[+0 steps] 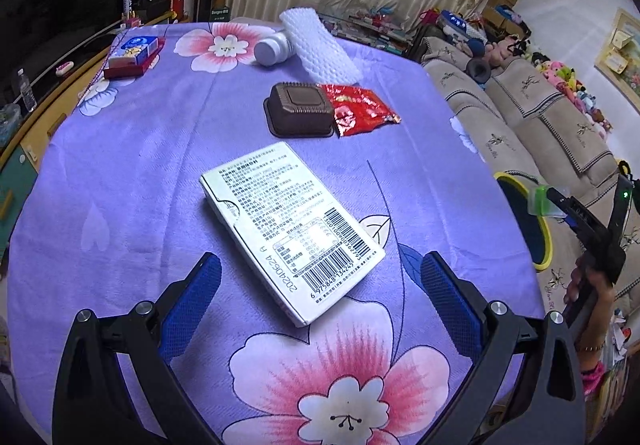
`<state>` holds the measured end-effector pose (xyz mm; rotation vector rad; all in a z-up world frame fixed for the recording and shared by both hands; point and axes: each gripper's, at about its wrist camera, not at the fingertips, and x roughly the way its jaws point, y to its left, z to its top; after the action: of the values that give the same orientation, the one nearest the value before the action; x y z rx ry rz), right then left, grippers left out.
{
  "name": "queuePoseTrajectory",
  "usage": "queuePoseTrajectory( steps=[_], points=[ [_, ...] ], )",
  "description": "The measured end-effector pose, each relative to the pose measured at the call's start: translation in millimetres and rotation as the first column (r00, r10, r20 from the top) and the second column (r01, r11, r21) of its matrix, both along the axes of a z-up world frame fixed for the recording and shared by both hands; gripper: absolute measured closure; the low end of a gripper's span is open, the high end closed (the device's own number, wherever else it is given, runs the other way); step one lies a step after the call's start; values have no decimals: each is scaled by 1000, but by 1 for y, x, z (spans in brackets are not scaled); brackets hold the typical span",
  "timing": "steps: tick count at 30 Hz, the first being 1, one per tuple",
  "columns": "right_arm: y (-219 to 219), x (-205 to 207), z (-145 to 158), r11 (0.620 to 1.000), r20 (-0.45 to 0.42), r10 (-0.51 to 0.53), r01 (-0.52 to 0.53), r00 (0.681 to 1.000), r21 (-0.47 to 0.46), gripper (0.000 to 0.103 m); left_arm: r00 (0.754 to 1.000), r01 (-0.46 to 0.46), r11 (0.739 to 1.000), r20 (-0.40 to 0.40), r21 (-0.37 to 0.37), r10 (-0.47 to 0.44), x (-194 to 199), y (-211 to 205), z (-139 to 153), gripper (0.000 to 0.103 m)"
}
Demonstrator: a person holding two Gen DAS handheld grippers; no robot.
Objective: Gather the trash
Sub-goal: 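Carry the plastic cup over the yellow bin and open the right gripper, then grasp the white barcode carton with the left gripper and lift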
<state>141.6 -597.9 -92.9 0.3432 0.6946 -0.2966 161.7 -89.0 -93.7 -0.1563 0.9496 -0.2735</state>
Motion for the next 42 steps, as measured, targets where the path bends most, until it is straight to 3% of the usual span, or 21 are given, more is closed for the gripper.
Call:
queuePoseTrajectory(
  steps=[6,10,22,27,36,42],
  points=[
    [-35,20,-37,998,-100,-69,70,993,9,52,1000,-9,1000,-25,20,10,11,-9,-12,5],
    [-45,21,-47,995,-106,-95,98,990,19,44,999,-30,999,-34,44,31,15,-14,-18,5],
    [-25,14,-38,998,-77,-48,50,996,25,41,989,-126,990,-70,61,131,33,-18,-37,5],
    [-18,15,-35,999,-75,-26,27,997,19,41,990,-114,989,-67,97,120,35,-22,-40,5],
    [-16,9,-28,999,-56,-19,21,998,32,41,989,-74,984,-112,159,93,20,15,-39,5],
    [-5,13,-16,1000,-34,6,-5,999,23,40,989,-111,981,-75,156,124,22,33,-29,5]
  ],
)
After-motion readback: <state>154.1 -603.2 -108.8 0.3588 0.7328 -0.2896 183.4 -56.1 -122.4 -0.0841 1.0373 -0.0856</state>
